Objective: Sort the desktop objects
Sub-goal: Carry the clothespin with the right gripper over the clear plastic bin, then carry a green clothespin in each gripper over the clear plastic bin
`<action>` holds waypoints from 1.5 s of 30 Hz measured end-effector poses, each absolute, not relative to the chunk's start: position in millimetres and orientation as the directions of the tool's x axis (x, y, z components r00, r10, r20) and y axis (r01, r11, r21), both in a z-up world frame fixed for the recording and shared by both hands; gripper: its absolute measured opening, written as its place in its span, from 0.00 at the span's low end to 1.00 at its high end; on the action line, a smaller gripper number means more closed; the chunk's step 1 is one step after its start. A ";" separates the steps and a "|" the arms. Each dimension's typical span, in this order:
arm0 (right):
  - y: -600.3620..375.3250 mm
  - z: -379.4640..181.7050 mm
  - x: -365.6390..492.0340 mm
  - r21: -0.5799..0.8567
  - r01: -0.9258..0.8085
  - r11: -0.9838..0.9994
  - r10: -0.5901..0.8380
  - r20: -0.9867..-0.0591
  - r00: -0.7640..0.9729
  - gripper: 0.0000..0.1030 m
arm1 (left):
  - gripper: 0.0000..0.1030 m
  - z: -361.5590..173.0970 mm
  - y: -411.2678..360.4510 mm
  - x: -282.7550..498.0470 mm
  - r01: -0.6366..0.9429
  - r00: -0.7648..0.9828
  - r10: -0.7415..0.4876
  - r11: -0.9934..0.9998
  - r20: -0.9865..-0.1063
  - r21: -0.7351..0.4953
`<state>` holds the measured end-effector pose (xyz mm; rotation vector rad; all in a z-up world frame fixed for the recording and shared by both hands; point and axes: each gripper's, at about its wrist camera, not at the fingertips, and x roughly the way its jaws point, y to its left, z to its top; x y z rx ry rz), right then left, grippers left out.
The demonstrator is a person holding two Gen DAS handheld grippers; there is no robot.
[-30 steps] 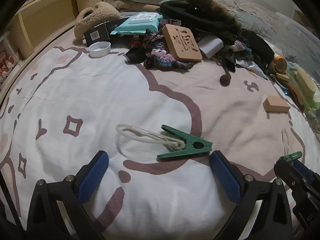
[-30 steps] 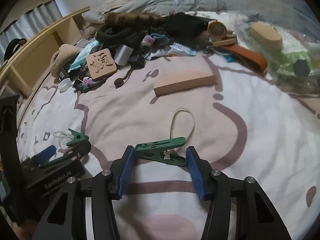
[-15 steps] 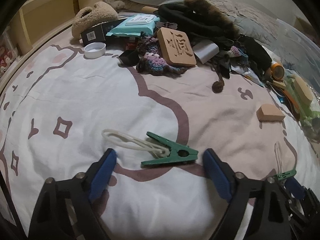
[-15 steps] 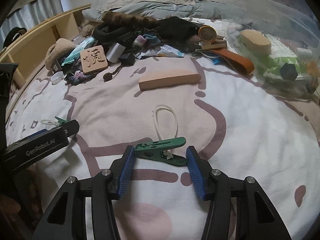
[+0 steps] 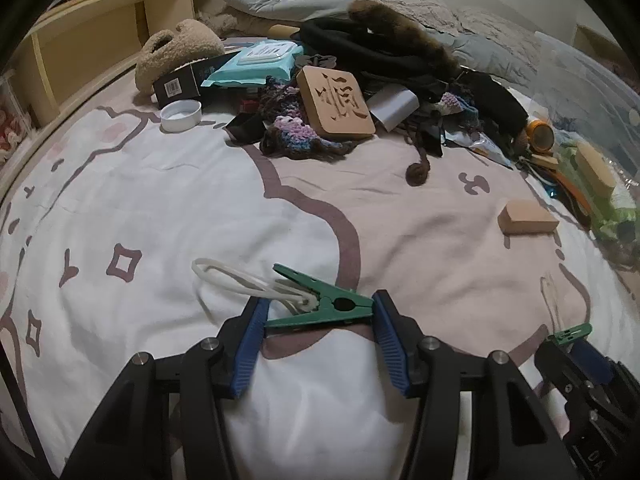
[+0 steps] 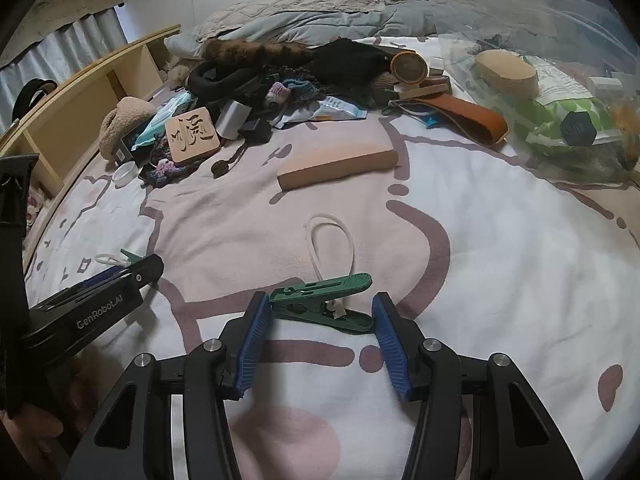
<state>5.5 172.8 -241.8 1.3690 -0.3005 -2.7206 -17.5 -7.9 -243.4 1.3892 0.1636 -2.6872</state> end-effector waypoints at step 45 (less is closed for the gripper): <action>216.1 -6.6 57.7 0.148 0.039 -0.988 -0.107 -0.484 -0.868 0.52 | 0.52 -0.7 49.0 41.1 -0.177 -0.806 0.199 -0.980 -0.558 -0.095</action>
